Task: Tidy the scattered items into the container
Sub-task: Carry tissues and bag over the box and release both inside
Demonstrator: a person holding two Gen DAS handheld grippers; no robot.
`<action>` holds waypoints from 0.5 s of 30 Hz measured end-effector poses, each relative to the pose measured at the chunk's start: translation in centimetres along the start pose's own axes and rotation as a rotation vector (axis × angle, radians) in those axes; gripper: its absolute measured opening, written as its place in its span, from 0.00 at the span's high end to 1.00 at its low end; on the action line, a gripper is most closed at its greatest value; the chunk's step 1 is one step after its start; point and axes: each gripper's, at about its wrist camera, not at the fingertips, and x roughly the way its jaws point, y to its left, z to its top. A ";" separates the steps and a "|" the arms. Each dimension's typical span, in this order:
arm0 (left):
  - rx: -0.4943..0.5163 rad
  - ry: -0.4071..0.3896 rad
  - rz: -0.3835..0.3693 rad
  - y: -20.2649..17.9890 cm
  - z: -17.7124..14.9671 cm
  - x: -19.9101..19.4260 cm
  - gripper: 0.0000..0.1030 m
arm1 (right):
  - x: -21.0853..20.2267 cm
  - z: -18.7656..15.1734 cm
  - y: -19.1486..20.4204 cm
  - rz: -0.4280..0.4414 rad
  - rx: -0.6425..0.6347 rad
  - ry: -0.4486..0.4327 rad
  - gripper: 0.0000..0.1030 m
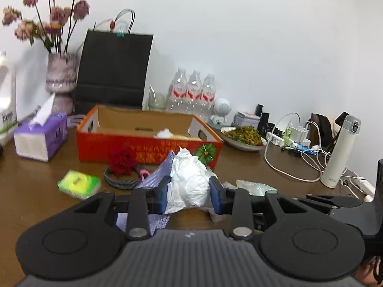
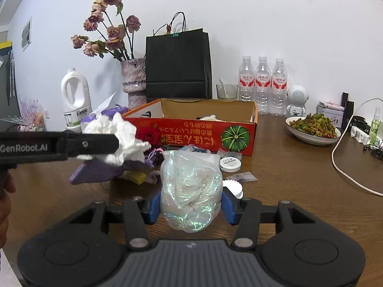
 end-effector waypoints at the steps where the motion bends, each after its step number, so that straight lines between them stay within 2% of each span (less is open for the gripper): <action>1: 0.016 -0.015 0.009 -0.1 0.2 -0.2 0.66 | 0.0 0.1 0.1 0.000 0.000 0.000 0.51; 8: 0.058 -0.081 0.031 0.1 2.1 -0.2 0.65 | -0.1 1.2 0.5 -0.003 -0.011 -0.018 0.51; 15: 0.037 -0.109 0.011 1.0 4.5 0.8 0.62 | 0.3 3.9 0.3 -0.008 -0.007 -0.059 0.51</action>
